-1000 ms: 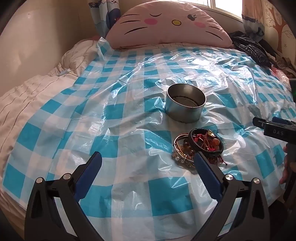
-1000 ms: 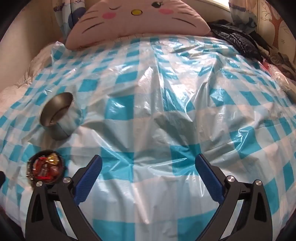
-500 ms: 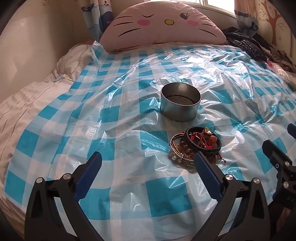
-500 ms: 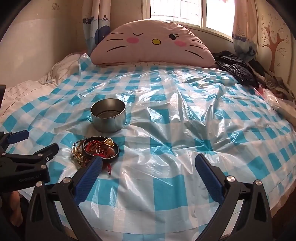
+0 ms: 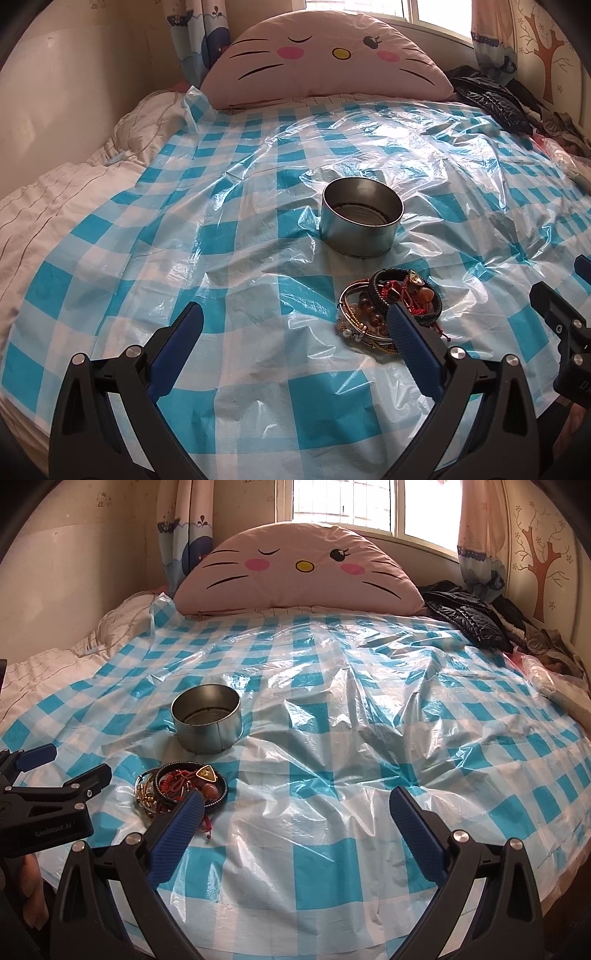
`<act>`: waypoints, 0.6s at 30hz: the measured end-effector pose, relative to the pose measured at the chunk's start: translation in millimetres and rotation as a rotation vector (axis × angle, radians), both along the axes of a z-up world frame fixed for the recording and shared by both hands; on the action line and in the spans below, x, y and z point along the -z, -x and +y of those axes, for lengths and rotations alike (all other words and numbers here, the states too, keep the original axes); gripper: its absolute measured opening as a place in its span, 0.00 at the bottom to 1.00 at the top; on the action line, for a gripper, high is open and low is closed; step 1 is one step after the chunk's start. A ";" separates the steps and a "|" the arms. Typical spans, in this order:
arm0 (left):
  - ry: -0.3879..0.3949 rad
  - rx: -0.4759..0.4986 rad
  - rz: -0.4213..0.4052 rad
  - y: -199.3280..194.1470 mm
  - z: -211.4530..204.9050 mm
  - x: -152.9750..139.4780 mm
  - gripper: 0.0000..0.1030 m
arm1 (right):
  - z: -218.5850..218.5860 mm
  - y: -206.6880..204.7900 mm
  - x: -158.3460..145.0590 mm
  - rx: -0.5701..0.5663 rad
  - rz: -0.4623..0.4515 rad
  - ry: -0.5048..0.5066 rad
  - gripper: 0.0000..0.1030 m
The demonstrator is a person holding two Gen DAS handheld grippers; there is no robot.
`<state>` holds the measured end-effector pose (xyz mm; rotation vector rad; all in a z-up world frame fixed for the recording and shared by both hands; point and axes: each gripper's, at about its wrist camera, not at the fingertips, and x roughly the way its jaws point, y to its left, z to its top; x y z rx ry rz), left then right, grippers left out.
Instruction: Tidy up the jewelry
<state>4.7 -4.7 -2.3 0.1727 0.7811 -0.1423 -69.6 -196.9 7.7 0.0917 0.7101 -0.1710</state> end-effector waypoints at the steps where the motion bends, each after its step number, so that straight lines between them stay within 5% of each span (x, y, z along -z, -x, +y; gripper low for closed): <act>1: 0.003 -0.006 -0.002 0.1 1.3 -0.3 0.93 | -2.7 -0.7 0.9 0.003 0.005 -0.017 0.93; 18: -0.002 -0.022 0.003 -2.0 3.0 1.1 0.93 | -1.8 -1.9 -0.1 0.008 0.002 -0.023 0.93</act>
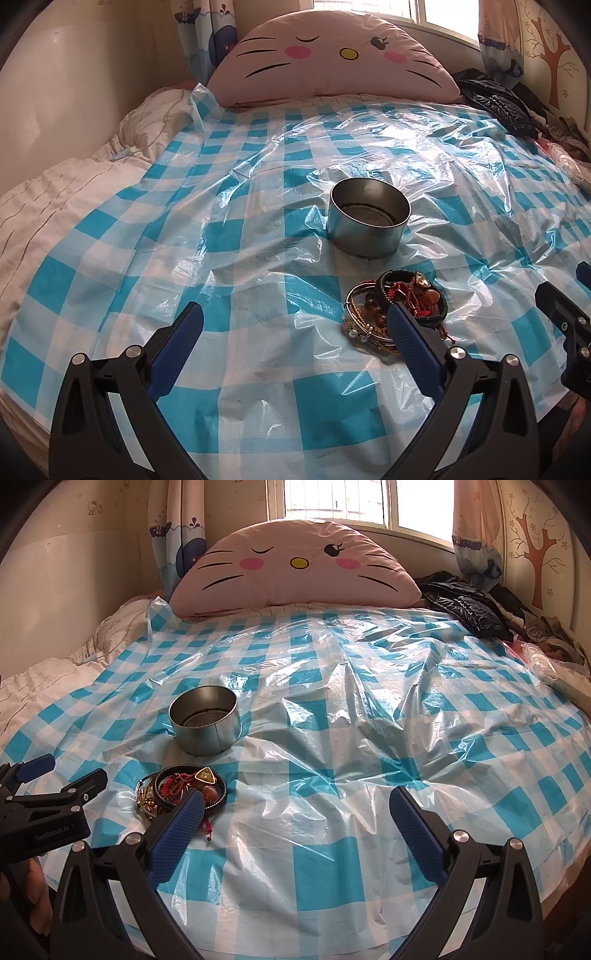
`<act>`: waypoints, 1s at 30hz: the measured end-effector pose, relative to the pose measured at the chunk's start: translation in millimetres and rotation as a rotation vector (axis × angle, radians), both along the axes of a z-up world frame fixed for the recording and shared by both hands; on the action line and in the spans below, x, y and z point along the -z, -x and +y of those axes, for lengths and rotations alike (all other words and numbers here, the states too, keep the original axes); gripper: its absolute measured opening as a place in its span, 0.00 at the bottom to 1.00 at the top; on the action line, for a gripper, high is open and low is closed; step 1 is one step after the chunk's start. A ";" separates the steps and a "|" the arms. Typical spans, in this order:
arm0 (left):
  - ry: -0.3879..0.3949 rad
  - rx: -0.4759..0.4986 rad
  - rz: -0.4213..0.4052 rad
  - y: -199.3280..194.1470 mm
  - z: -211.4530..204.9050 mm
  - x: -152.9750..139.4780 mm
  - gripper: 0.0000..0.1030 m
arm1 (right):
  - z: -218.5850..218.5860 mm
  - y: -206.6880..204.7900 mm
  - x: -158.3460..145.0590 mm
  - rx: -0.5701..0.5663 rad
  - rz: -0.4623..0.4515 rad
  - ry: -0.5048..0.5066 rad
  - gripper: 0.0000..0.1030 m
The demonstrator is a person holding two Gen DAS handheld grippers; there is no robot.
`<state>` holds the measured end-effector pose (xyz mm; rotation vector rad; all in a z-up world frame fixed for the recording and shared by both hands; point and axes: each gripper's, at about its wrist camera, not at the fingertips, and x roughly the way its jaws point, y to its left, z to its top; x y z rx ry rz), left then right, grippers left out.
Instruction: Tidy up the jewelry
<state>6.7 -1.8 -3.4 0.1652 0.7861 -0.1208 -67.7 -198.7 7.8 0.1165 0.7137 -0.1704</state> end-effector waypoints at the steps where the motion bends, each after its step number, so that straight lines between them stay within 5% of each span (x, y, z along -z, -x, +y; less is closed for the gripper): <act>1: -0.001 -0.001 0.000 -0.1 -0.2 0.4 0.93 | 0.6 -0.1 -0.1 -0.003 0.000 -0.001 0.93; 30: -0.004 -0.001 0.002 0.2 2.7 1.2 0.93 | 6.2 -2.3 1.0 -0.018 0.005 0.012 0.93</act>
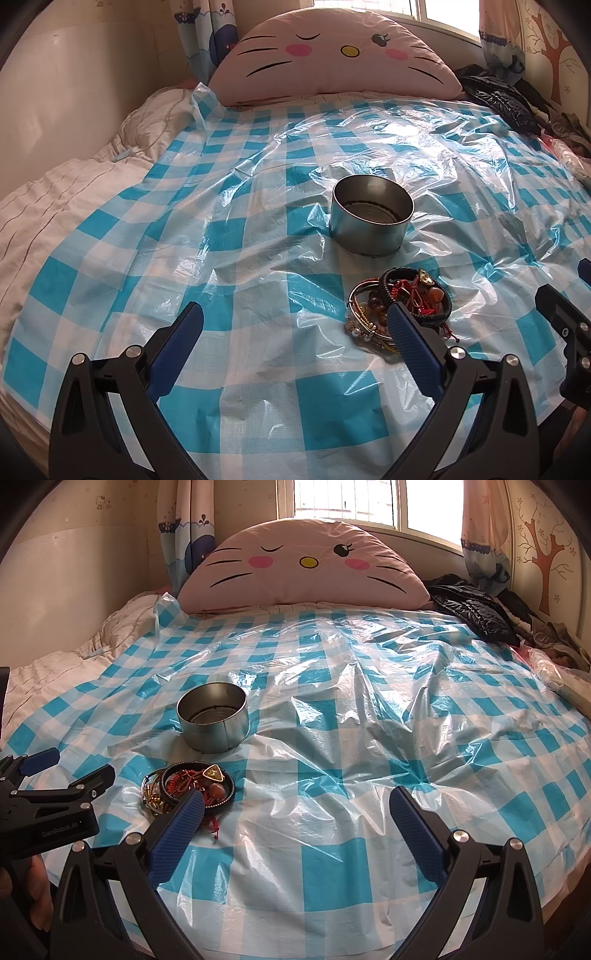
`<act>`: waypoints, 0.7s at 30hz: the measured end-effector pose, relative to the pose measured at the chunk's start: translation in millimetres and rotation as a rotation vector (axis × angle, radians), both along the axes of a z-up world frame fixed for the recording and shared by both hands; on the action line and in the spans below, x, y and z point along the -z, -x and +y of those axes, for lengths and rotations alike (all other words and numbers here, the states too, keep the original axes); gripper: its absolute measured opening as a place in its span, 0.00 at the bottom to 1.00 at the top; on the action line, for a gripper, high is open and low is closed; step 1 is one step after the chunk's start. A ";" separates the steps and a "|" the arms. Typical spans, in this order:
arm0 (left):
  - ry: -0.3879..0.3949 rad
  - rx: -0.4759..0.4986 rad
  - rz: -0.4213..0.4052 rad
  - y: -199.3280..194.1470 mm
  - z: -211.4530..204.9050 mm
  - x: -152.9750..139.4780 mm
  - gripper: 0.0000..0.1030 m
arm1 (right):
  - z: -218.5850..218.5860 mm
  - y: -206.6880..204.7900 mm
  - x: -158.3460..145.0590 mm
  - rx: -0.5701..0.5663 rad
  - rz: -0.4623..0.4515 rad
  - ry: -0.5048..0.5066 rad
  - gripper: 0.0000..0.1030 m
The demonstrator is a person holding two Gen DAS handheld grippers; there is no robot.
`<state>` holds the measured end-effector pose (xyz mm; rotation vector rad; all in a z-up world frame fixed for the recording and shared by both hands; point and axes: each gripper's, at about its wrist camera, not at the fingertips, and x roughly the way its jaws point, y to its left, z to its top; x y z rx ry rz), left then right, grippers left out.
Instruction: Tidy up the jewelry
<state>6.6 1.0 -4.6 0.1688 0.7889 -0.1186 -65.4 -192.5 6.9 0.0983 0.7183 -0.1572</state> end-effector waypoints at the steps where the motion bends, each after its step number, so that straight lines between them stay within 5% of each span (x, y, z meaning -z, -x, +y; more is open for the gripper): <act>1: 0.000 0.000 0.000 0.1 -0.4 -0.1 0.93 | 0.4 0.0 0.1 0.000 0.000 0.000 0.93; 16: -0.012 -0.003 0.007 1.3 5.5 2.1 0.93 | 9.4 -10.4 1.7 -0.055 -0.005 -0.059 0.94; 21: 0.034 0.034 0.015 2.4 7.5 -1.2 0.93 | -5.0 -0.6 -11.5 -0.015 -0.098 -0.099 0.94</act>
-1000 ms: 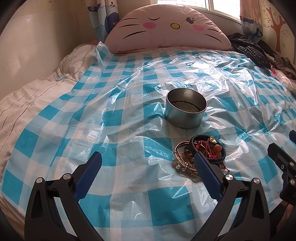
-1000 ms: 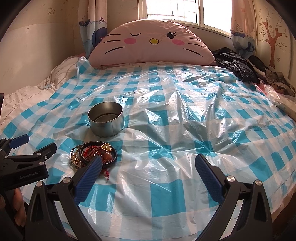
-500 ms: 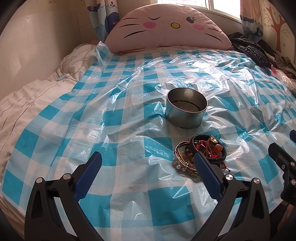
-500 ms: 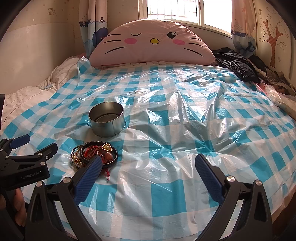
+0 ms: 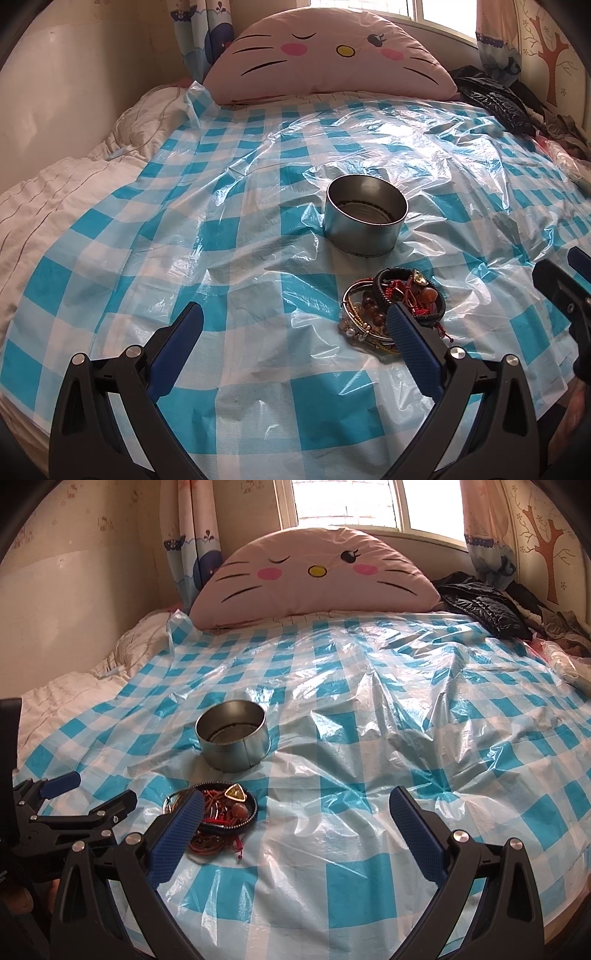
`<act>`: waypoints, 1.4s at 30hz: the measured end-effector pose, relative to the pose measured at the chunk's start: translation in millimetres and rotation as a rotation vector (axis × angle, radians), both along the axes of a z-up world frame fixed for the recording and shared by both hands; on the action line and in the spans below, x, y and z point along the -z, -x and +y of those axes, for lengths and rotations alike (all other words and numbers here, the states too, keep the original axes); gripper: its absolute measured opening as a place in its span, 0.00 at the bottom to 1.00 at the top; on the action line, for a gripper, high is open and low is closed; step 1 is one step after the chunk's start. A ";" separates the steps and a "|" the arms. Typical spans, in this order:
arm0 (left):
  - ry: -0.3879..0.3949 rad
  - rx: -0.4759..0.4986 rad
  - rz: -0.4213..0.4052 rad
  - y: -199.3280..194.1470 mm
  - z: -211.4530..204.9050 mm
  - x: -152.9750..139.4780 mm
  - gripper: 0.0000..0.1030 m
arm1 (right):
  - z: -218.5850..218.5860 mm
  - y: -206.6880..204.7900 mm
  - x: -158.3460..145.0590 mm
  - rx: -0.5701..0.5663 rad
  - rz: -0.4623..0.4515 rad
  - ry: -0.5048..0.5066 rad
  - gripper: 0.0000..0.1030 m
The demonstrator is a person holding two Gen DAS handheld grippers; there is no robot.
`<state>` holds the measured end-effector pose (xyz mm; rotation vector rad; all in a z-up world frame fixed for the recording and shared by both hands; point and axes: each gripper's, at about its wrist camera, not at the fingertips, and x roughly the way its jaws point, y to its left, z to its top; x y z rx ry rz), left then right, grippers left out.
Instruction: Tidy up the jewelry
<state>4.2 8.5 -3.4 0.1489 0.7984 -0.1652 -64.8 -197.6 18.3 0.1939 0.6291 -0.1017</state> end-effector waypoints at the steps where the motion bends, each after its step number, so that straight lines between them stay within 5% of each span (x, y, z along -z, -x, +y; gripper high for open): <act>1: 0.013 0.017 0.006 -0.7 -1.7 -0.9 0.93 | -0.8 -2.1 -0.5 -0.002 0.012 0.005 0.94; 8: 0.001 0.178 0.058 -23.3 -41.8 6.4 0.89 | -16.7 -14.6 2.6 0.034 0.072 0.036 0.93; 13: -0.018 0.209 0.113 -52.9 -64.7 20.1 0.57 | -31.5 -14.0 9.2 0.054 0.086 -0.040 0.93; 20: -0.064 0.230 0.197 -78.9 -79.0 43.3 0.40 | -33.9 -14.4 11.3 0.043 0.086 -0.065 0.93; 24: -0.041 0.274 0.244 -80.6 -81.8 53.0 0.15 | -36.9 -14.3 12.0 0.044 0.086 -0.082 0.93; 28: -0.007 0.279 0.244 -75.3 -79.2 47.3 0.07 | -37.3 -15.0 12.6 0.036 0.089 -0.088 0.93; 37: 0.256 0.189 0.245 -72.2 -24.0 23.4 0.07 | -15.2 -43.5 32.8 -0.154 0.229 -0.132 0.93; 42: 0.283 0.154 0.219 -72.1 -3.4 13.0 0.07 | 6.0 -64.8 48.1 -0.276 0.282 -0.186 0.93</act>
